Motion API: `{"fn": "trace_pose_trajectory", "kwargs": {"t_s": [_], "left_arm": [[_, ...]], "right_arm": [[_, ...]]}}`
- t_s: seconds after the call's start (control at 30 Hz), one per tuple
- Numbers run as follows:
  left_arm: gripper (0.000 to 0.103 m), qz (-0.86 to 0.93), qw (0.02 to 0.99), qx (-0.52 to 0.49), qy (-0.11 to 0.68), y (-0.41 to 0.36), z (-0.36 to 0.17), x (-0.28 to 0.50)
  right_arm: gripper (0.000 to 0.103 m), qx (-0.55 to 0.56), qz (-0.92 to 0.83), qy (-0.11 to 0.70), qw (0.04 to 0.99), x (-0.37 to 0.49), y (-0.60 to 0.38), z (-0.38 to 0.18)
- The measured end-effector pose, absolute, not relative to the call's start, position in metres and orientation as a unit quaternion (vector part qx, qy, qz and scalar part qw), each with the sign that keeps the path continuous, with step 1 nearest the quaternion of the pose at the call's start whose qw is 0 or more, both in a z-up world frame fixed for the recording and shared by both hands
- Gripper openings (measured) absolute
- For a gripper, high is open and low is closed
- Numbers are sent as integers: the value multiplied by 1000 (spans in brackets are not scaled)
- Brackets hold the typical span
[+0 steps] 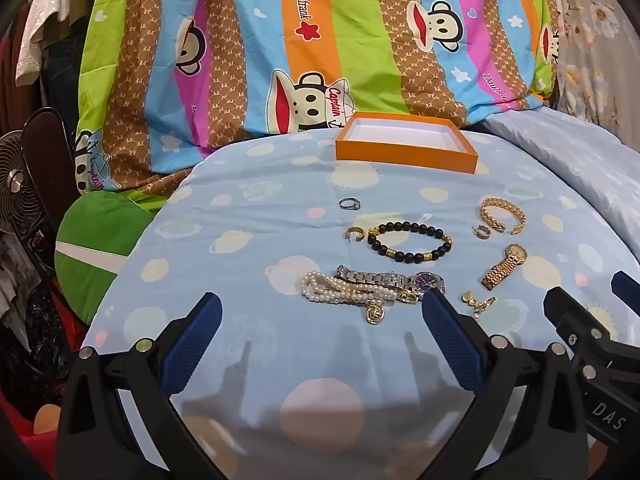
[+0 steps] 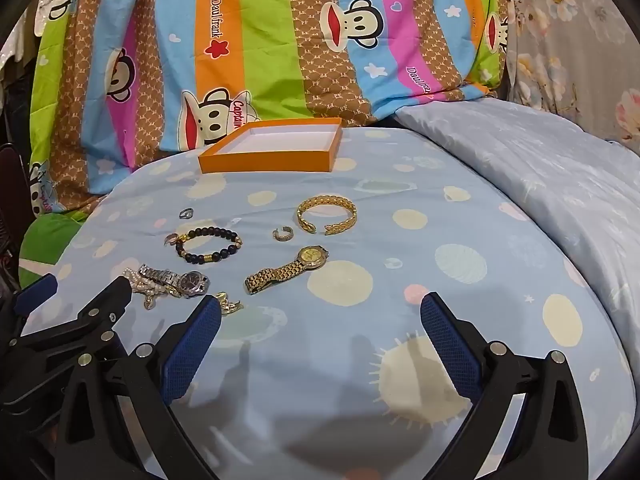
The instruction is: Organize jewelry
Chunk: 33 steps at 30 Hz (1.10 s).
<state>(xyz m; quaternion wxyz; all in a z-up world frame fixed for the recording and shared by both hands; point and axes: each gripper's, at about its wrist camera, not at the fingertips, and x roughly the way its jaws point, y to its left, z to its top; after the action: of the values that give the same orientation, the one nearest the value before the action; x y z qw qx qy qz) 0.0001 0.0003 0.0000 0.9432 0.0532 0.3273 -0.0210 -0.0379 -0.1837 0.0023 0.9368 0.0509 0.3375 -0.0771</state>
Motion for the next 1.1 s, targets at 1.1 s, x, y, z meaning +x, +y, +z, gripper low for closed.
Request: {"fn": "trace_pose_trajectory", "kwargs": {"t_s": [1.1], "left_arm": [[98, -22, 943, 50, 329, -3, -6, 1]], "right_arm": [[98, 51, -77, 346, 934, -36, -184, 4]]}}
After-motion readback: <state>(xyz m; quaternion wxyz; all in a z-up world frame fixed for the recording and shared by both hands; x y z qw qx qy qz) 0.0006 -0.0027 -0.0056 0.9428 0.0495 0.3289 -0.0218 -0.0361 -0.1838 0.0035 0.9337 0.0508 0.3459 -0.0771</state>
